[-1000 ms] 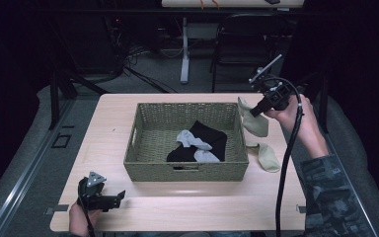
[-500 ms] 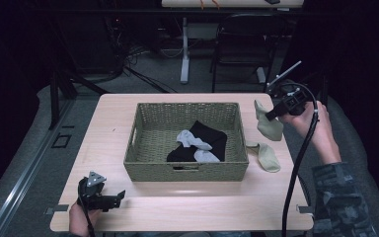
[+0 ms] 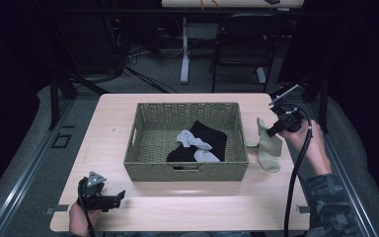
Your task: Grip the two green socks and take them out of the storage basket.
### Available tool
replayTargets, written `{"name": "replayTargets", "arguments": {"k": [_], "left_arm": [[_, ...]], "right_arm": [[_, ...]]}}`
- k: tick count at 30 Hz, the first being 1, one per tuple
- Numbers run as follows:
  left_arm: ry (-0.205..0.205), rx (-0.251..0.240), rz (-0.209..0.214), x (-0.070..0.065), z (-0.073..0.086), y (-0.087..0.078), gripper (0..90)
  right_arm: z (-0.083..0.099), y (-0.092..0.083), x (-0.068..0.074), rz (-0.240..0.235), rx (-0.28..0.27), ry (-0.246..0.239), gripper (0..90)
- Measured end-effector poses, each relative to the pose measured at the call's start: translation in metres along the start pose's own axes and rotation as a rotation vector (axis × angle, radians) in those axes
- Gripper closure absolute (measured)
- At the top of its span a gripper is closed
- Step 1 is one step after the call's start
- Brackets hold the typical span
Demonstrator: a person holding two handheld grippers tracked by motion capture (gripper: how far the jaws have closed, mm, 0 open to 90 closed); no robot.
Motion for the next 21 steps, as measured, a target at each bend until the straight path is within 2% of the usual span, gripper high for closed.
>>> {"name": "replayTargets", "arguments": {"k": [2, 5, 6, 7, 8, 9, 10, 12, 14, 16, 21], "left_arm": [[-0.003, -0.002, 0.000, 0.000, 0.000, 0.000, 0.0], [-0.002, -0.001, 0.000, 0.000, 0.000, 0.000, 0.0], [-0.002, -0.001, 0.001, 0.000, 0.000, 0.000, 0.0], [-0.002, -0.001, 0.001, 0.000, 0.000, 0.000, 0.0], [-0.002, -0.003, 0.000, 0.000, 0.000, 0.000, 0.0], [-0.002, -0.003, 0.000, 0.000, 0.000, 0.000, 0.0], [-0.003, -0.001, 0.000, 0.000, 0.000, 0.000, 0.0], [-0.002, -0.001, -0.001, 0.000, 0.000, 0.000, 0.0], [0.001, -0.002, 0.000, 0.000, 0.000, -0.001, 0.0], [-0.001, 0.001, 0.000, 0.000, 0.000, 0.000, 0.0], [0.009, 0.000, 0.001, 0.000, 0.000, 0.000, 0.0]], "right_arm": [[0.007, 0.019, -0.004, -0.018, 0.012, 0.023, 86.6], [0.010, 0.028, -0.007, -0.039, 0.013, 0.042, 86.6], [0.012, 0.040, -0.010, -0.049, 0.009, 0.062, 86.7], [0.012, 0.040, -0.010, -0.049, 0.009, 0.062, 86.7], [0.013, 0.049, -0.011, -0.047, 0.014, 0.076, 86.6], [0.013, 0.049, -0.011, -0.047, 0.014, 0.076, 86.6], [0.014, 0.058, -0.012, -0.042, 0.027, 0.077, 86.6], [0.014, 0.061, -0.012, -0.047, 0.029, 0.078, 86.6], [0.014, 0.072, -0.012, -0.028, 0.017, 0.105, 86.6], [0.016, 0.077, -0.013, -0.039, 0.044, 0.090, 86.6], [0.021, 0.087, -0.014, -0.039, 0.041, 0.103, 85.8]]}}
Point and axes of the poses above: each handheld gripper's, and its own axes: y roughly forward along the jaws, z roughly out of its underside, x roughly to its left, the point moved 6 cm from there along y, roughly forward along the jaws, and after that the axes turned 12 degrees about -y, right-handed, at the moved point
